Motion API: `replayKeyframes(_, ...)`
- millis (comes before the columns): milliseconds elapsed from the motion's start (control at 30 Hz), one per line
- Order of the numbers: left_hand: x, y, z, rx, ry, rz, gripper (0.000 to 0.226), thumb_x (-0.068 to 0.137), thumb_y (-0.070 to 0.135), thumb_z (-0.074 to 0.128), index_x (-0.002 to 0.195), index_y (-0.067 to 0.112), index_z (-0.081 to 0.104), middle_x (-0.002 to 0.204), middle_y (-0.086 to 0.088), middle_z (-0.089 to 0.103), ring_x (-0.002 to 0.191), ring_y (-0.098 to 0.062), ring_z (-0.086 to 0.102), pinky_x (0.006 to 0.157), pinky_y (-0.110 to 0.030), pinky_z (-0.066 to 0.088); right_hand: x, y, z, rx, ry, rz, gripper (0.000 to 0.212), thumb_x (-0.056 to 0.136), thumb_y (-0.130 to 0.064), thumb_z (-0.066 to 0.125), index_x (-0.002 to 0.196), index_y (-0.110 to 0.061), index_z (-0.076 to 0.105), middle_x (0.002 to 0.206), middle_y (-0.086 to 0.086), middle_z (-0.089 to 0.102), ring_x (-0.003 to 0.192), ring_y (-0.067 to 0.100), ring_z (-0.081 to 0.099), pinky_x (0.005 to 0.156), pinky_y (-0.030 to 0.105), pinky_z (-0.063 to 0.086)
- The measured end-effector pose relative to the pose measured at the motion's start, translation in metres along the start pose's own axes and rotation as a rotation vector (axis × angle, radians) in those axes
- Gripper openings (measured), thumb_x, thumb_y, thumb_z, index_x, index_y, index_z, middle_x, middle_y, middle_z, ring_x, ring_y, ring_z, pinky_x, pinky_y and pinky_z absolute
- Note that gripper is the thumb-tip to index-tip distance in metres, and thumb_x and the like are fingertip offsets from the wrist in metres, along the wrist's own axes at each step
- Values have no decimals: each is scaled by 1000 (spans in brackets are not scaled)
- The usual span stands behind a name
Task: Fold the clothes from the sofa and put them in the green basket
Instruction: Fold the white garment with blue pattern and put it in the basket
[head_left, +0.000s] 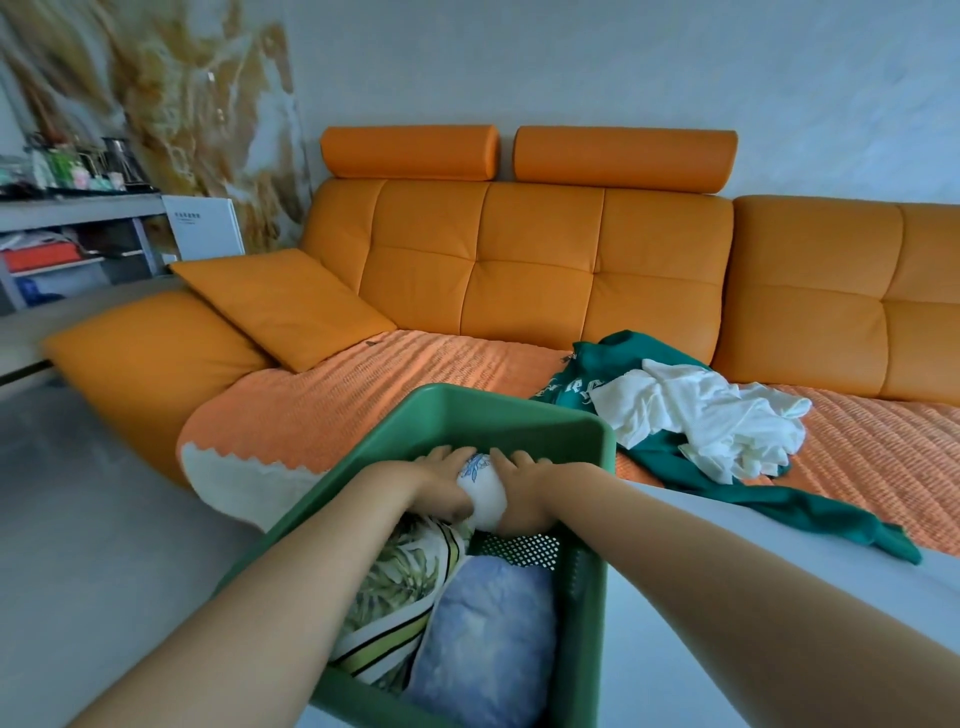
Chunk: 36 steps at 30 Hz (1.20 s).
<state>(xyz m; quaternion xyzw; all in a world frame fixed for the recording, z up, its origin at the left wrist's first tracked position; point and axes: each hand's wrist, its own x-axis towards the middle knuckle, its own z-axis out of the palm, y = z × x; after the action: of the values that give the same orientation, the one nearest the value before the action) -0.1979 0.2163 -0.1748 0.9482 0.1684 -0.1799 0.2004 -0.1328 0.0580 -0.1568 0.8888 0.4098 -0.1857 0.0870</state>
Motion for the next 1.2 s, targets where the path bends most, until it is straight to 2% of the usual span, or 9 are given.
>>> replayKeyframes(133, -6, 4, -7, -243, 79, 0, 67, 89, 34, 42, 154, 32, 30, 163, -8, 19, 138, -24, 34, 113, -43, 28, -6, -1, -6, 34, -33, 43, 91, 92, -39, 59, 158, -25, -2, 158, 15, 22, 136, 40, 40, 108, 51, 40)
replayKeyframes(300, -8, 1, 6, -201, -7, 76, 71, 96, 43, 48, 156, 45, 12, 166, -4, 16, 147, -25, 27, 115, -38, 28, -13, 0, -11, -200, 11, 117, 84, 81, -52, 72, 141, -13, 28, 130, 11, 57, 116, 35, 58, 99, 48, 45)
replayKeyframes(433, -4, 11, 10, -119, 46, 95, 68, 101, 49, 45, 158, 42, 9, 163, -11, 19, 144, -32, 33, 116, -44, 30, -11, 3, -6, -282, 30, 173, 80, 84, -50, 70, 141, -11, 29, 127, 9, 58, 113, 31, 60, 84, 41, 43)
replayKeyframes(500, -3, 13, 16, -97, 96, 59, 68, 103, 49, 42, 159, 40, 4, 165, -13, 9, 147, -36, 26, 117, -45, 28, -8, 2, -1, -269, 64, 194, 79, 86, -43, 70, 145, -11, 28, 133, 11, 53, 118, 30, 57, 81, 39, 41)
replayKeyframes(667, -5, 14, 14, 41, 240, 121, 71, 98, 44, 53, 158, 37, 15, 167, 1, -8, 153, -28, 0, 120, -50, 18, -1, -3, 7, -189, 38, 197, 103, 81, -37, 79, 153, -3, 13, 145, 21, 36, 131, 39, 46, 101, 45, 44)
replayKeyframes(800, -3, 13, 14, 46, 134, 217, 94, 84, 33, 68, 159, 32, 10, 167, 2, -1, 153, -25, 1, 122, -47, 17, 1, -2, 9, -148, 1, 195, 110, 80, -28, 80, 154, -2, 3, 147, 24, 31, 134, 42, 43, 107, 48, 43)
replayKeyframes(900, -1, 12, 15, 74, 116, 215, 96, 87, 33, 69, 160, 32, 6, 167, 0, -3, 153, -27, 3, 122, -47, 16, 1, -4, 7, -115, -16, 190, 115, 79, -25, 82, 155, -3, -2, 149, 24, 28, 136, 43, 40, 108, 50, 42)
replayKeyframes(1033, -2, 12, 11, 164, 161, 182, 92, 89, 32, 65, 159, 34, 6, 167, 3, -3, 153, -25, 4, 120, -49, 23, 3, -7, 2, -90, 25, 107, 109, 81, -24, 81, 154, -2, 3, 147, 25, 31, 134, 42, 43, 109, 48, 42)
replayKeyframes(1200, -4, 3, 5, 327, 214, 131, 85, 89, 31, 55, 159, 27, 8, 167, -2, -2, 153, -27, -3, 123, -49, 10, 9, -13, 4, -52, 137, 1, 99, 80, -26, 81, 151, -7, 16, 142, 21, 37, 133, 40, 43, 109, 48, 41)
